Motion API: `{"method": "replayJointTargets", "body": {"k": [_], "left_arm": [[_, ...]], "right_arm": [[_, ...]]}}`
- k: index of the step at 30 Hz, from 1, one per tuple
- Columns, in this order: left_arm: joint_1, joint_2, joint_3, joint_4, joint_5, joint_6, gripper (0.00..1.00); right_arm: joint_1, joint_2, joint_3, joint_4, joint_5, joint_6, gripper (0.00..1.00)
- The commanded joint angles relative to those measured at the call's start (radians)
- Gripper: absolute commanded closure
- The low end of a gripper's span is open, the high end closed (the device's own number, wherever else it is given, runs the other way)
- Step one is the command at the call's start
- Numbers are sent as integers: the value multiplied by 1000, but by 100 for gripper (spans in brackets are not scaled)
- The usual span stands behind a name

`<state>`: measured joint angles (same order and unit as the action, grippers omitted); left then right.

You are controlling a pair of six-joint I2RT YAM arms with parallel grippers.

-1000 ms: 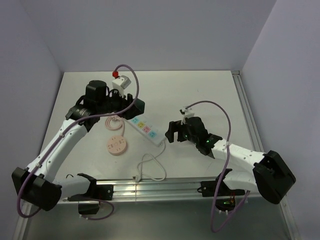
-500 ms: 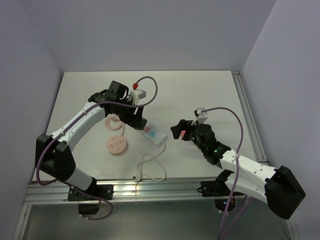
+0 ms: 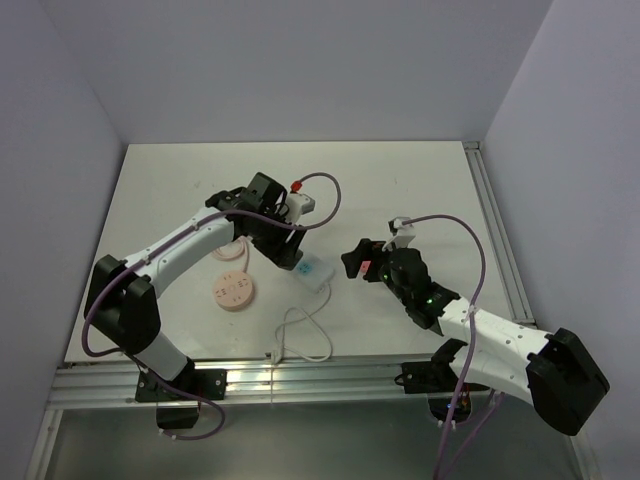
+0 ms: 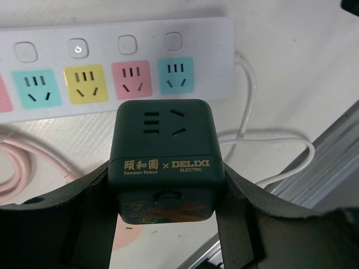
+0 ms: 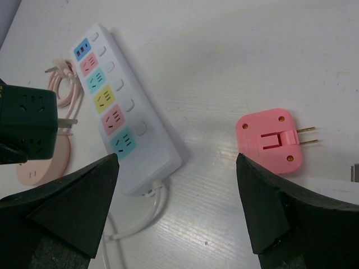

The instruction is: Insert the plug

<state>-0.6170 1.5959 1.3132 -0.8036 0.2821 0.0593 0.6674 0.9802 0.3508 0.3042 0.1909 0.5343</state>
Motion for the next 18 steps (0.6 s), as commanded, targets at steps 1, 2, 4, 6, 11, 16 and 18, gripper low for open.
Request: {"method": "replayJointTargets", "body": {"k": [1, 2, 4, 6, 11, 16, 18], "left_arm": [[0, -13, 43, 27, -43, 11, 100], [-1, -10, 40, 33, -38, 19, 100], [-6, 2, 41, 32, -27, 27, 100], [-10, 22, 49, 24, -41, 31, 100], [-12, 33, 34, 56, -23, 22, 100], [-13, 59, 18, 83, -8, 22, 100], [-13, 59, 11, 96, 3, 20, 100]], "right_arm": [[-5, -15, -9, 42, 27, 10, 8], [-5, -20, -13, 42, 30, 13, 9], [-8, -31, -21, 44, 28, 16, 9], [-11, -35, -22, 49, 30, 16, 9], [-15, -25, -15, 39, 28, 12, 9], [-17, -21, -12, 35, 35, 9, 9], [-17, -18, -10, 30, 38, 6, 9]]}}
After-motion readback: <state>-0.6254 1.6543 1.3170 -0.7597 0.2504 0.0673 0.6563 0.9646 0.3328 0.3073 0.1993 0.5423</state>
